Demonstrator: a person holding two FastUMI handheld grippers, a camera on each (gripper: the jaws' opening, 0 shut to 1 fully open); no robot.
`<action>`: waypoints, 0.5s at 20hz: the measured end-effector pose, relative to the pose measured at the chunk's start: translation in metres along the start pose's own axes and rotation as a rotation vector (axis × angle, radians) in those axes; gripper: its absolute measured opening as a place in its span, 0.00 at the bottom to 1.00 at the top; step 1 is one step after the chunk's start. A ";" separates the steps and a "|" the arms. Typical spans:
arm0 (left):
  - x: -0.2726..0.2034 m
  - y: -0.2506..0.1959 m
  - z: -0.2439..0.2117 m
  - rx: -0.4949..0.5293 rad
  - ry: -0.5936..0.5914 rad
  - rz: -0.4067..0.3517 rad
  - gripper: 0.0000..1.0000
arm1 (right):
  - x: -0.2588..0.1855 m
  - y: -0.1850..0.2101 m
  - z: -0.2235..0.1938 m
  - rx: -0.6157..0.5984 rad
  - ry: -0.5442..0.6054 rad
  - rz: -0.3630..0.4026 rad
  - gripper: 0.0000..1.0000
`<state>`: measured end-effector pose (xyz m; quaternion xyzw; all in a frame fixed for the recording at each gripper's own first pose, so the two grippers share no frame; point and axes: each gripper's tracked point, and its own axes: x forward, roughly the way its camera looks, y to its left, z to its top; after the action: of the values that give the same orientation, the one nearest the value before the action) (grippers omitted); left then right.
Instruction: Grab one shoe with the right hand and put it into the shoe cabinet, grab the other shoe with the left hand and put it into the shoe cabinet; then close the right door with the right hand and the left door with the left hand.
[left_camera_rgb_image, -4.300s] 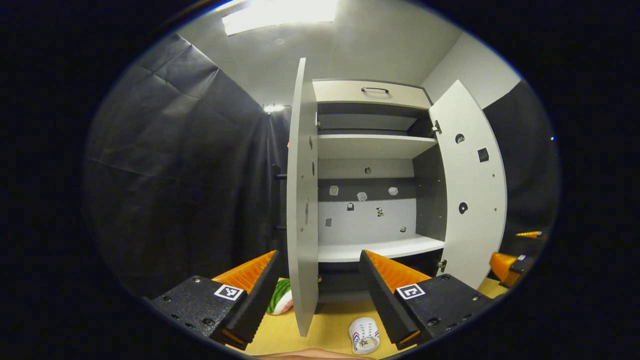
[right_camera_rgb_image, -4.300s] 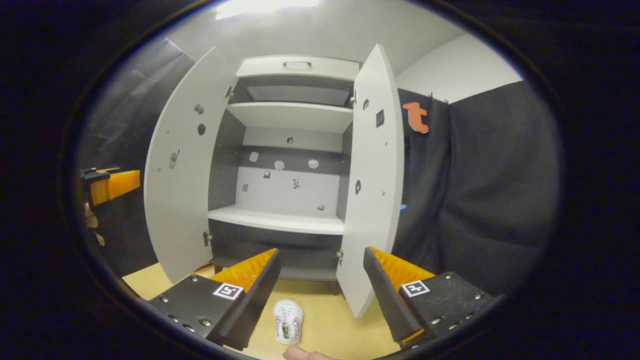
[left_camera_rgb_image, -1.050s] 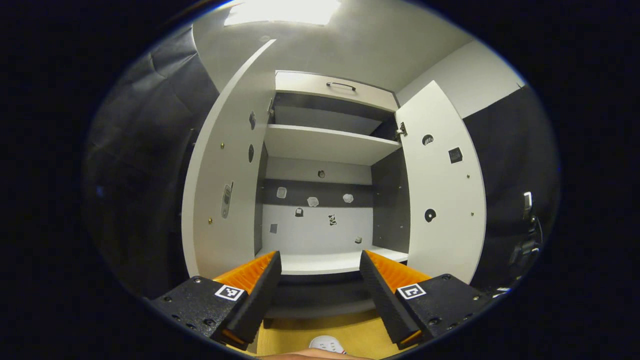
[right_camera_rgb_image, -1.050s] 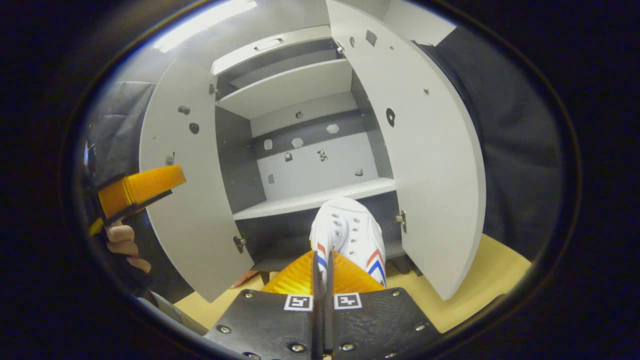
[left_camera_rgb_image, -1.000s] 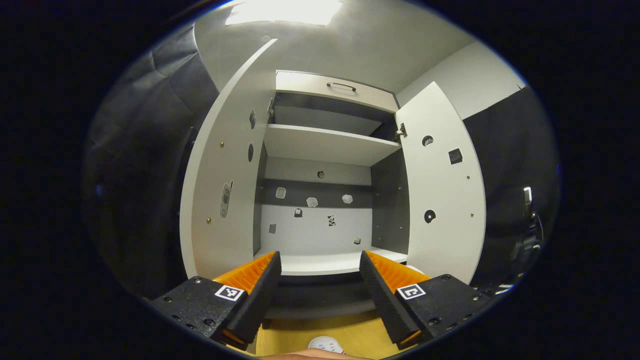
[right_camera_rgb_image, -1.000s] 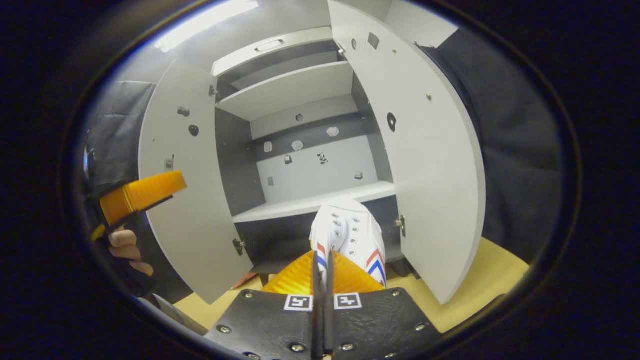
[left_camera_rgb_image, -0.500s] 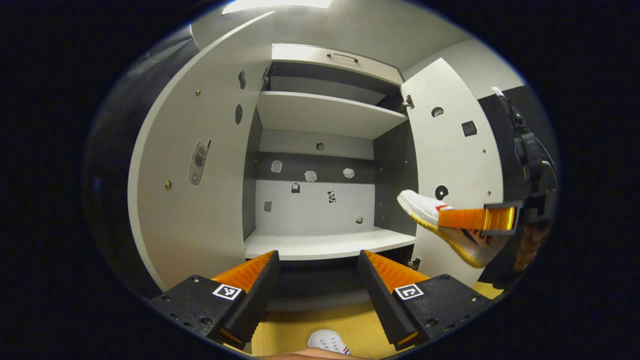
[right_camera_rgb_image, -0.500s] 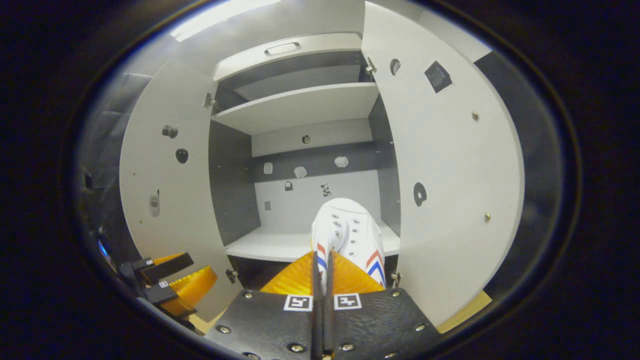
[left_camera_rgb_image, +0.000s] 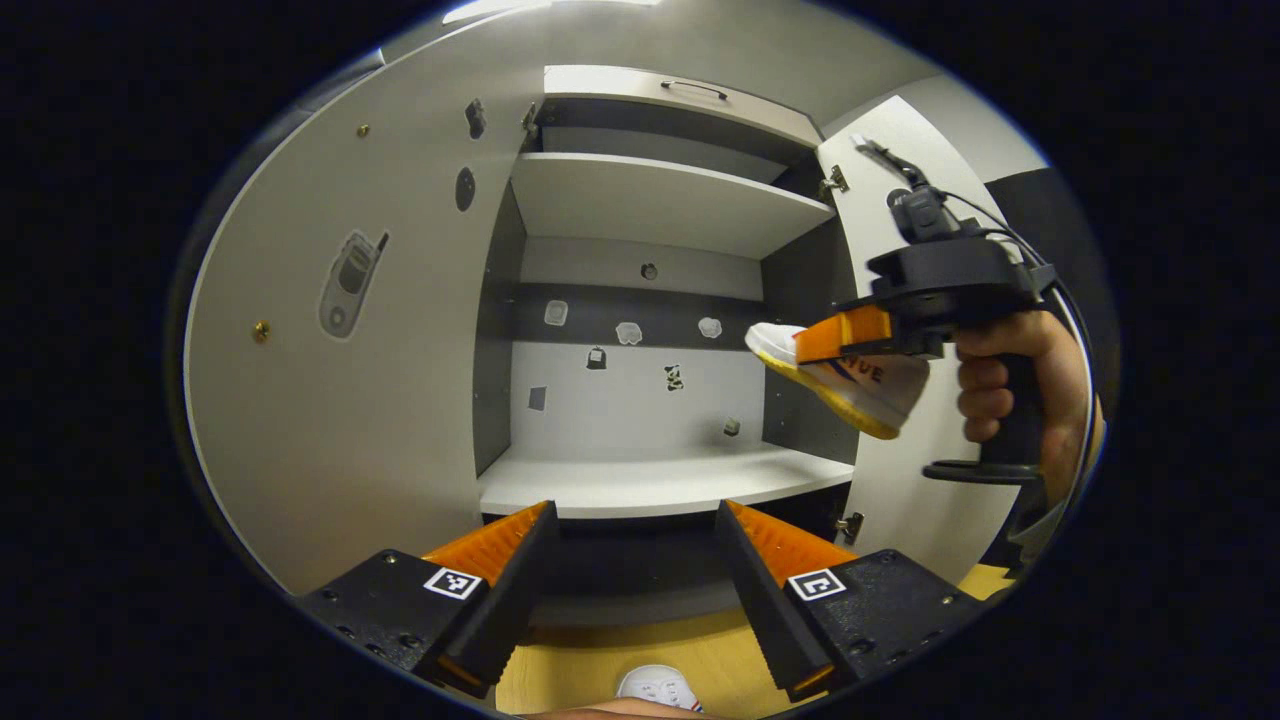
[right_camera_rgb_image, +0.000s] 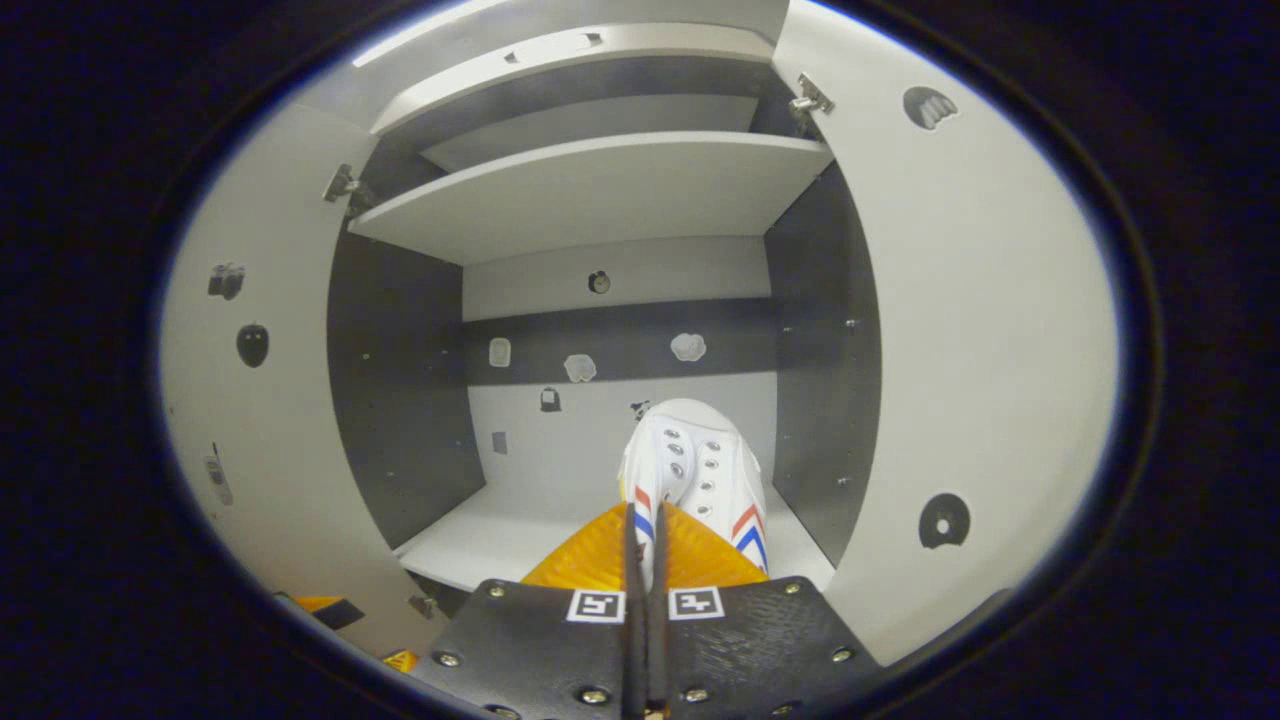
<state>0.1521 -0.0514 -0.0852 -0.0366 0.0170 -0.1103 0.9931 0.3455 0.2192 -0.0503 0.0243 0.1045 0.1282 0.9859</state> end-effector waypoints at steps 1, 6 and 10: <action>0.001 -0.004 -0.002 -0.003 0.012 -0.016 0.96 | 0.016 0.000 -0.003 -0.020 0.004 -0.002 0.02; 0.007 0.001 -0.006 -0.003 0.027 0.006 0.96 | 0.084 0.002 -0.027 -0.013 0.069 0.006 0.01; 0.015 -0.001 -0.015 0.023 0.053 0.007 0.96 | 0.116 0.005 -0.049 -0.041 0.104 -0.023 0.02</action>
<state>0.1663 -0.0569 -0.1010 -0.0220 0.0422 -0.1081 0.9930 0.4438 0.2548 -0.1213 -0.0037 0.1532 0.1200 0.9809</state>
